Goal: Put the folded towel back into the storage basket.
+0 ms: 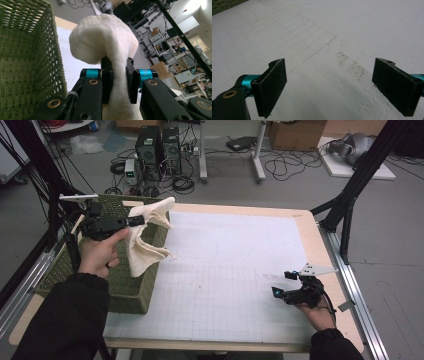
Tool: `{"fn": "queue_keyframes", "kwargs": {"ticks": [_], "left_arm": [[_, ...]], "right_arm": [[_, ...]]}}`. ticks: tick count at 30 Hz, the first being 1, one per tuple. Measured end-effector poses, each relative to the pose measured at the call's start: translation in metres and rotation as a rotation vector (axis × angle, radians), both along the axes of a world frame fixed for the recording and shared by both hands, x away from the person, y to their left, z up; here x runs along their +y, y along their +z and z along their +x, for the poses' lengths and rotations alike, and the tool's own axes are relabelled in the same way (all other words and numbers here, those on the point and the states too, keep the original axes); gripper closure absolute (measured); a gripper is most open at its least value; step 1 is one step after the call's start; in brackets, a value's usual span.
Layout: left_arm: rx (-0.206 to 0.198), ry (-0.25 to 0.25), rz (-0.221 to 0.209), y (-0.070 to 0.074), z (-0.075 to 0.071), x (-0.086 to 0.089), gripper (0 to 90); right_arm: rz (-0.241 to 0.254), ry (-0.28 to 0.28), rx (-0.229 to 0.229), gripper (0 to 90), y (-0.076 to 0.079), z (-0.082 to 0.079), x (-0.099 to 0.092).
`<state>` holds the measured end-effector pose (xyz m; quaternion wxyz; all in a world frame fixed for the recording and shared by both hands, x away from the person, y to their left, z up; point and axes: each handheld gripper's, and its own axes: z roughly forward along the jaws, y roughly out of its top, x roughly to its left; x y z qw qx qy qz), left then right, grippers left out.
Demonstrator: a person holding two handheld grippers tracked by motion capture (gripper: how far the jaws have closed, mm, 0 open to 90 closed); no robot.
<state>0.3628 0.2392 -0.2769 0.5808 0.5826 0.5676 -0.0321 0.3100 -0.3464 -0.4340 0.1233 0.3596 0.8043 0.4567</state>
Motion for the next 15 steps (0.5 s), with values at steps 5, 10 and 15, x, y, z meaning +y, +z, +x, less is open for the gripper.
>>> {"fn": "queue_keyframes", "kwargs": {"ticks": [5, 10, 15], "left_arm": [[0.004, 0.019, 0.017, 0.0, -0.003, 0.012, 79.8], [0.016, 0.035, 0.04, -0.001, -0.009, 0.023, 79.8], [0.029, 0.062, 0.056, -0.002, -0.016, 0.035, 79.7]], "right_arm": [[-0.005, 0.002, 0.001, 11.7, -0.001, 0.0, 0.0], [-0.007, 0.003, 0.006, 11.7, -0.001, 0.001, 0.001], [-0.01, 0.01, 0.012, 11.7, -0.002, 0.002, 0.002]]}}
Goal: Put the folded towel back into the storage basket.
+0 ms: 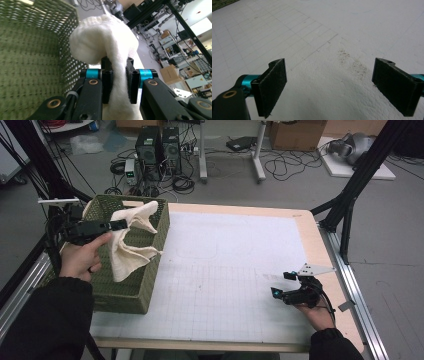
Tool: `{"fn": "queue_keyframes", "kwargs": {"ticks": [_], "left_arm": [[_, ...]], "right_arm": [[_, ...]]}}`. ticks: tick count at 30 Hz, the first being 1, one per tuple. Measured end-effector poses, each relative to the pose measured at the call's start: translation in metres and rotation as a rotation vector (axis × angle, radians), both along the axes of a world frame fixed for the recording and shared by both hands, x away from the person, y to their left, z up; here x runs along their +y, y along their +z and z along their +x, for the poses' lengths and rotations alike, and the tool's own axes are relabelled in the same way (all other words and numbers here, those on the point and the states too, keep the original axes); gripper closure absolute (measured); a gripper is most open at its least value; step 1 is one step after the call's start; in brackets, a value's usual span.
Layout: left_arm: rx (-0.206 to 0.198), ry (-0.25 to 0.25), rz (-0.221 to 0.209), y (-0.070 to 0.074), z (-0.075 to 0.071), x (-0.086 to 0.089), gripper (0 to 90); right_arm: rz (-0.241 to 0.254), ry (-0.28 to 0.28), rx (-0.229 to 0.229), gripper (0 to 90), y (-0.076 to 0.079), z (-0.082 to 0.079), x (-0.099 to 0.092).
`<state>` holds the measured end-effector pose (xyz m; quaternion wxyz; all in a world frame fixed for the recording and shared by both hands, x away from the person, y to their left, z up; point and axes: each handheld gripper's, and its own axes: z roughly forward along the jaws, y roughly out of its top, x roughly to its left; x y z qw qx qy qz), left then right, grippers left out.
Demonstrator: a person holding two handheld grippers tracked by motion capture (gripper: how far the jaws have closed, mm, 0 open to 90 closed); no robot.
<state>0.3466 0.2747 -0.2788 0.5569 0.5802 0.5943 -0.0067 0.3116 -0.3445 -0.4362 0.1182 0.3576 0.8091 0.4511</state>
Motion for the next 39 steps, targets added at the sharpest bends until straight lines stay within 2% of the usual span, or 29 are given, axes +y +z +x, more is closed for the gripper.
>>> {"fn": "queue_keyframes", "kwargs": {"ticks": [5, 7, 10, 18, 21, 25, 28, 36, 38, 39], "left_arm": [[0.012, 0.016, 0.016, -0.001, -0.007, 0.01, 79.7], [0.035, 0.019, 0.041, -0.005, -0.008, 0.013, 79.7], [0.05, 0.027, 0.029, -0.013, -0.009, 0.017, 79.7], [0.098, 0.021, 0.073, -0.025, -0.007, 0.024, 79.6], [0.128, 0.018, 0.102, -0.032, -0.004, 0.023, 79.6], [0.162, 0.022, 0.115, -0.047, 0.004, 0.02, 79.6], [0.186, 0.038, 0.15, -0.06, 0.013, 0.015, 79.6], [0.169, 0.127, 0.141, -0.073, 0.031, 0.01, 79.5], [0.164, 0.136, 0.133, -0.076, 0.034, 0.01, 79.5], [0.165, 0.141, 0.143, -0.078, 0.035, 0.009, 79.4]], "right_arm": [[-0.005, 0.004, -0.001, 11.7, 0.0, 0.0, 0.001], [-0.004, 0.005, -0.001, 11.7, 0.0, 0.0, 0.002], [-0.006, 0.007, -0.007, 11.7, 0.001, 0.0, 0.003], [-0.015, 0.012, 0.005, 11.7, -0.001, 0.002, 0.004], [-0.017, 0.011, 0.006, 11.7, -0.001, 0.003, 0.004], [-0.022, 0.013, 0.007, 11.7, -0.001, 0.002, 0.004], [-0.022, 0.014, 0.007, 11.7, -0.001, 0.002, 0.004], [-0.022, 0.012, 0.009, 11.7, -0.002, 0.003, 0.004], [-0.023, 0.014, 0.009, 11.7, -0.002, 0.004, 0.004], [-0.023, 0.014, 0.008, 11.7, -0.002, 0.004, 0.004]]}}
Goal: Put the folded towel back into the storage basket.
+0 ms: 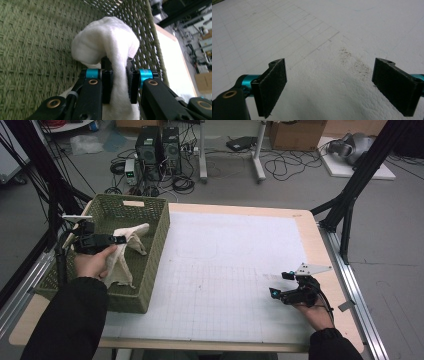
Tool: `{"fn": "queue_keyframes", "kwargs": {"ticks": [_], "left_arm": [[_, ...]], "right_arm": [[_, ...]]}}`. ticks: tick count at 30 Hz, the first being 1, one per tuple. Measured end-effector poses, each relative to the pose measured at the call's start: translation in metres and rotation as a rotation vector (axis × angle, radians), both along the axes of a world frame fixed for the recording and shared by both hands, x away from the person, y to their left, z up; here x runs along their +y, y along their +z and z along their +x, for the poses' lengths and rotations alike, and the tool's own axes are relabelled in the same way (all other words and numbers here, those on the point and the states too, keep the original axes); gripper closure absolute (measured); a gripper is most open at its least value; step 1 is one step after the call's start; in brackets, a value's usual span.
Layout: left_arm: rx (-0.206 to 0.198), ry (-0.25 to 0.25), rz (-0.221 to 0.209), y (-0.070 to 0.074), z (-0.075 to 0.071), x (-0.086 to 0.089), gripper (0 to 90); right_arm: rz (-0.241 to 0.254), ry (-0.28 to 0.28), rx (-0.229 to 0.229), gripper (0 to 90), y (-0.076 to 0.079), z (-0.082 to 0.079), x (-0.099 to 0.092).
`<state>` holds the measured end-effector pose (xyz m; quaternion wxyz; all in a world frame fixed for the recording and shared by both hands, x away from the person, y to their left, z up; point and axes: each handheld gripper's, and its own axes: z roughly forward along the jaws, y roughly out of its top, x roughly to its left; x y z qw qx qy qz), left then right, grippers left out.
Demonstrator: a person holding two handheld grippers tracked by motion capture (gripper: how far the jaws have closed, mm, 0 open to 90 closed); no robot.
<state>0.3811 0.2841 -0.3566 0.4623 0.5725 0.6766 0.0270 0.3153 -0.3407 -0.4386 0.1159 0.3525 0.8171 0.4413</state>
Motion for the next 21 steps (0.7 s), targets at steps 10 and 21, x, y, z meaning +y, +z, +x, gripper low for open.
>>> {"fn": "queue_keyframes", "kwargs": {"ticks": [10, 21], "left_arm": [[0.13, -0.044, 0.182, -0.011, 0.002, -0.006, 79.3], [0.278, -0.086, 0.319, -0.021, 0.006, -0.012, 79.3]], "right_arm": [[0.001, 0.0, 0.0, 11.7, 0.0, 0.0, 0.0], [-0.001, 0.003, 0.0, 11.7, 0.0, 0.001, 0.002]]}}
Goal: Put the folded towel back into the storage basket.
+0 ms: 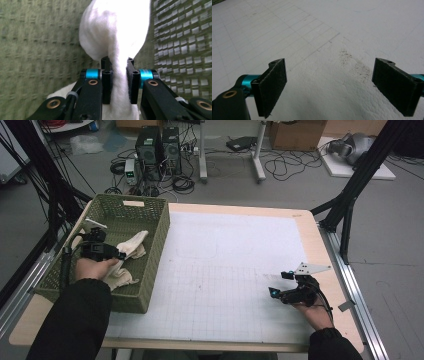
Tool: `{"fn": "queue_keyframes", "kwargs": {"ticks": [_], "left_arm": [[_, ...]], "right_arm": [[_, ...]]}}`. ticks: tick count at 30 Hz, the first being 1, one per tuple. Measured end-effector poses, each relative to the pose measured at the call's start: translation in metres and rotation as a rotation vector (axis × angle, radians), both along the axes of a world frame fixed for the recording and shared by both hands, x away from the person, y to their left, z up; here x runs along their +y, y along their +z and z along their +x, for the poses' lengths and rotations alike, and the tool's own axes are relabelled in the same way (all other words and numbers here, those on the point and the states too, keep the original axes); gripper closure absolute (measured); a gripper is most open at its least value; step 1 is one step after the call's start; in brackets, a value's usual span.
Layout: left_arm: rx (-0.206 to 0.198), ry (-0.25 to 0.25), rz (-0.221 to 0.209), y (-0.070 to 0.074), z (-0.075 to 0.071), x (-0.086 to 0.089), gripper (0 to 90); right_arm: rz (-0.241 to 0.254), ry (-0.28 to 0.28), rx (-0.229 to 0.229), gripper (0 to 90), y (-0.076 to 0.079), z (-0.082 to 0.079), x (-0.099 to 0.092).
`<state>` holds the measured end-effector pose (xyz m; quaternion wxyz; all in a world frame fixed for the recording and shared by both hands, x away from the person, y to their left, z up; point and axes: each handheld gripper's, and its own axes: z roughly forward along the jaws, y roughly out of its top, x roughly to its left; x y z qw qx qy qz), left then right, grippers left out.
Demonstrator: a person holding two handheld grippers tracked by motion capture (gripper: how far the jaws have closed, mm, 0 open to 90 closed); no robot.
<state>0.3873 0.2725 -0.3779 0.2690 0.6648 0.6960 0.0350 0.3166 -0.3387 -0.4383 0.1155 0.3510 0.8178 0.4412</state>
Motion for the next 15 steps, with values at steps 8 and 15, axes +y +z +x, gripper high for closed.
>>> {"fn": "queue_keyframes", "kwargs": {"ticks": [8, 15], "left_arm": [[0.102, -0.042, 0.075, -0.012, 0.006, -0.006, 78.7], [0.106, -0.076, 0.092, -0.016, 0.006, -0.009, 76.3]], "right_arm": [[0.001, 0.003, -0.001, 11.7, 0.0, 0.001, 0.001], [0.004, 0.002, -0.005, 11.7, 0.001, 0.0, 0.0]]}}
